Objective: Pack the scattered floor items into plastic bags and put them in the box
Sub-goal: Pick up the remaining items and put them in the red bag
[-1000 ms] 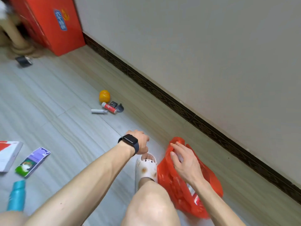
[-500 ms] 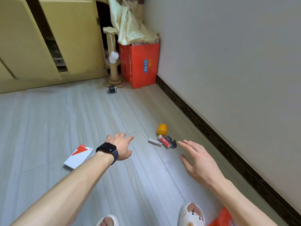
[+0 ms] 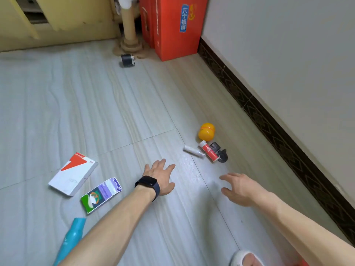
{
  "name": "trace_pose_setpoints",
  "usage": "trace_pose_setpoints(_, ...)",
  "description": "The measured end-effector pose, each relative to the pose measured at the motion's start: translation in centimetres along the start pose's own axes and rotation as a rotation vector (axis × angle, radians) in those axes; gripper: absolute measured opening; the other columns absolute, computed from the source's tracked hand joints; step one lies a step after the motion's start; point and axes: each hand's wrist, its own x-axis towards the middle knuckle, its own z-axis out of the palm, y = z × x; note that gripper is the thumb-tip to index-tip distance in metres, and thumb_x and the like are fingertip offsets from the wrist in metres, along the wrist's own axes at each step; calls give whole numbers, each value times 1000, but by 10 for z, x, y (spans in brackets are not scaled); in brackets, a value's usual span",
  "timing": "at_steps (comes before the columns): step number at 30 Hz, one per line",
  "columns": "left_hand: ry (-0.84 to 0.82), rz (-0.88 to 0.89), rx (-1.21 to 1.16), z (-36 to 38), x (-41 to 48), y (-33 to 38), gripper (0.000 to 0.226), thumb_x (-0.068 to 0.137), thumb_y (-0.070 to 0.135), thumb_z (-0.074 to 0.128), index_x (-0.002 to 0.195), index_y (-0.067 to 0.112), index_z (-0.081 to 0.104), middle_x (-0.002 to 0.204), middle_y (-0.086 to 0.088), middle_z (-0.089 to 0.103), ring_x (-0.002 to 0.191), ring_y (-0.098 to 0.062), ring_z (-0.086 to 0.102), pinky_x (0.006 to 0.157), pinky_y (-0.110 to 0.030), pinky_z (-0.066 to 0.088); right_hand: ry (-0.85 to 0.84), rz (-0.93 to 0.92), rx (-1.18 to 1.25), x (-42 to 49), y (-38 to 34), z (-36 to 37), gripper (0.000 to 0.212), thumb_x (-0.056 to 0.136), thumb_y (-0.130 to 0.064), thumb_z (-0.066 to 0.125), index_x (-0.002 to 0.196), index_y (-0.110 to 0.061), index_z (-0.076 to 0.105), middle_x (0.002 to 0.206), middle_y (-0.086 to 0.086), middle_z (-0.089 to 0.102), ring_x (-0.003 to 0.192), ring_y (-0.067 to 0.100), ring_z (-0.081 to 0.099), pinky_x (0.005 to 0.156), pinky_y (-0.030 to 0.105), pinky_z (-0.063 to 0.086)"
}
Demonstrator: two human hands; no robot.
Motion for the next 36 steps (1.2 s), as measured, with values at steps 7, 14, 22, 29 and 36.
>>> trace_pose_setpoints(7, 145, 147, 88, 10, 98, 28, 82, 92, 48, 52, 156, 33, 3, 163, -4, -11, 150, -29, -1, 117, -55, 6, 196, 132, 211, 110, 14, 9, 76, 94, -52, 52, 155, -20, 19, 157, 14, 25, 137, 39, 36, 112, 40, 33)
trace_pose_setpoints(14, 246, 246, 257, 18, 145, 37, 59, 101, 24, 42, 154, 23, 18, 162, 4, 20, 147, -22, 20, 115, -49, 20, 370, 230, 245, 164, 10, 41, 60, 95, -43, 53, 141, -8, 37, 144, 15, 43, 121, 43, 47, 99, 45, 40)
trace_pose_setpoints(22, 444, 297, 251, 62, 90, 15, 25, 58, 10, 86, 70, 19, 66, 63, 1, 57, 55, -23, 55, 48, -29, 36, 391, 202, 179, 96, -12, 106, 33, 96, -20, 54, 126, -10, 46, 107, 14, 50, 85, 34, 49, 60, 43, 49)
trace_pose_setpoints(29, 245, 32, -7, 63, -1, -8, 20, 98, 31, 49, 116, 27, 57, 108, 5, 60, 98, -20, 57, 72, -31, 42, 89, 101, 242, 40, -10, 89, 34, 102, -32, 44, 126, -8, 46, 120, 15, 56, 101, 36, 59, 85, 39, 48)
trace_pose_setpoints(36, 361, 73, -157, -21, -81, 7, 17, 96, 42, 51, 107, 32, 60, 102, 9, 61, 95, -20, 59, 70, -32, 45, 130, 65, 257, -59, -7, -5, 30, 90, -34, 68, 101, -12, 49, 106, 8, 62, 90, 30, 58, 73, 36, 43)
